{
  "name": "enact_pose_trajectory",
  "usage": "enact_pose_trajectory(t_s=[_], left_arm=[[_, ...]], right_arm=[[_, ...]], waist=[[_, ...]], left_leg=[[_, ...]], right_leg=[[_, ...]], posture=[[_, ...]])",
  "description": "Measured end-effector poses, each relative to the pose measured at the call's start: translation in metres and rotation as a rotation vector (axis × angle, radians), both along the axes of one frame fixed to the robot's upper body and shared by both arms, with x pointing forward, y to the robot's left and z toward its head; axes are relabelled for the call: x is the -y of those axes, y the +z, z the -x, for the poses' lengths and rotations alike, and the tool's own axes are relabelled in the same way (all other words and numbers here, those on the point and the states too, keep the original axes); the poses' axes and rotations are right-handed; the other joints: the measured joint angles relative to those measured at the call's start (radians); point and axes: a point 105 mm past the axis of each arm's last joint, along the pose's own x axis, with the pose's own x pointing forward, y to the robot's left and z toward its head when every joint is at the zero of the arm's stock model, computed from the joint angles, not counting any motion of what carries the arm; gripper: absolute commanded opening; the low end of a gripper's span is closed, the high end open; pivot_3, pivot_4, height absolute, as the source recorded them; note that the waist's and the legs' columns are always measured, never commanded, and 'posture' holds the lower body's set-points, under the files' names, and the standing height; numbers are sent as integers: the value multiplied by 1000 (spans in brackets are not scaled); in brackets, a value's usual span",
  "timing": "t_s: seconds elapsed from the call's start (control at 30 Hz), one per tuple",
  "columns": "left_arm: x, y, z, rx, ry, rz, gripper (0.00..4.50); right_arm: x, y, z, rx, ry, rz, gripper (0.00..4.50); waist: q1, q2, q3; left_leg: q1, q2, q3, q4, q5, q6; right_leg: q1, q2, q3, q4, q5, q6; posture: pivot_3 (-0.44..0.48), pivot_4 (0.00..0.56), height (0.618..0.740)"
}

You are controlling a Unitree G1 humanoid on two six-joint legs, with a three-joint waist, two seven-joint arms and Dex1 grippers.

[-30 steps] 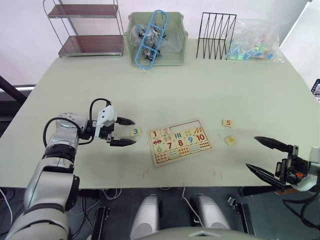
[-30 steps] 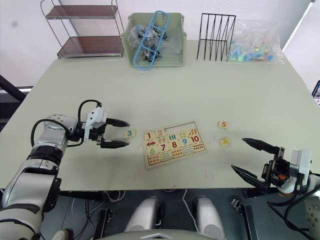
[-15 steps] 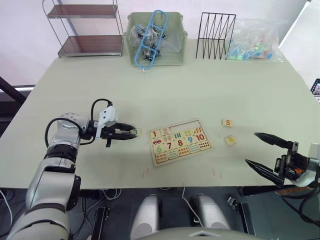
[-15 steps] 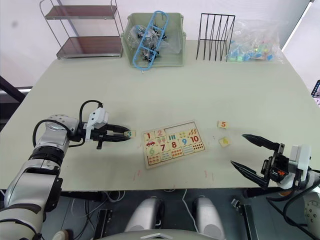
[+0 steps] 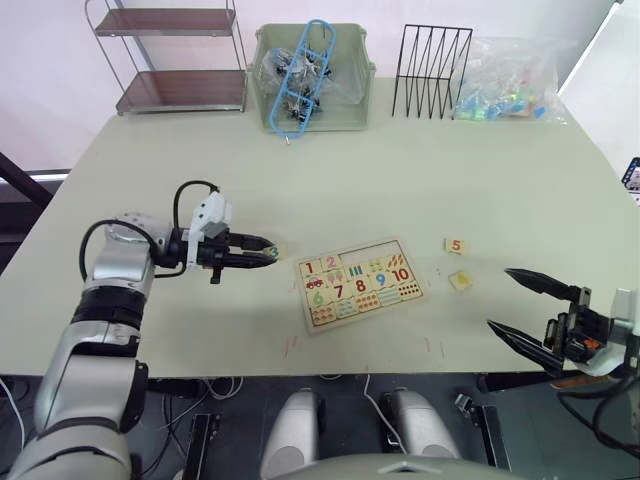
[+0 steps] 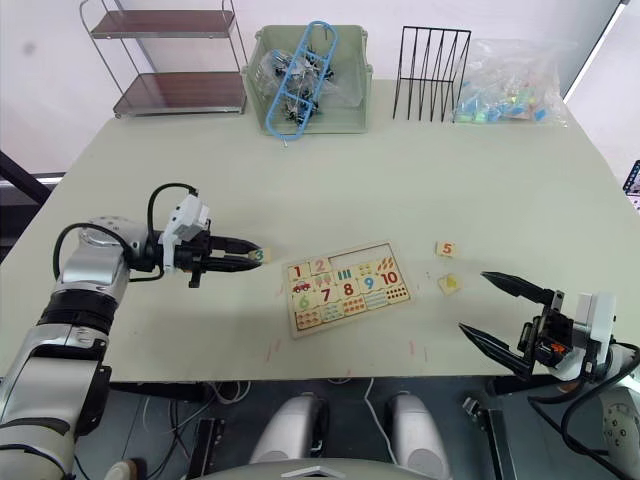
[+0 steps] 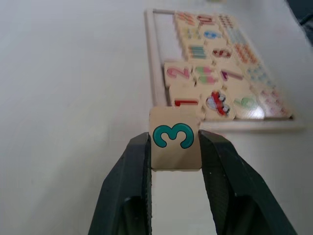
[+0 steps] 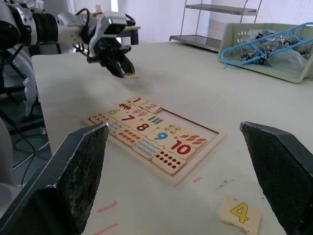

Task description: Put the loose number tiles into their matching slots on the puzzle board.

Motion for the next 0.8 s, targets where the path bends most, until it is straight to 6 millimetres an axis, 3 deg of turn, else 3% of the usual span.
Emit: enact_pose_trajectory(t_s=[0.03, 0.17, 0.8], left_arm=[[12, 15, 5, -6, -35, -1, 920], [30, 29, 6, 35, -39, -20, 920], [106, 39, -15, 69, -14, -86, 920]], right_arm=[[1, -2, -1, -2, -8, -8, 4500], [-1, -2, -4, 14, -9, -6, 4500], [-6, -6, -6, 14, -60, -27, 4500]], waist=[[2, 0, 0], [1, 0, 0], [2, 0, 0]], left_leg=[[0, 0, 0, 0, 0, 0], [0, 0, 0, 0, 0, 0], [0, -1, 2, 0, 0, 0]], right_leg=[[0, 0, 0, 0, 0, 0], [0, 0, 1, 0, 0, 0], [0, 1, 0, 0, 0, 0]], posture=[[0, 150, 739], [0, 150, 739], [0, 150, 739]])
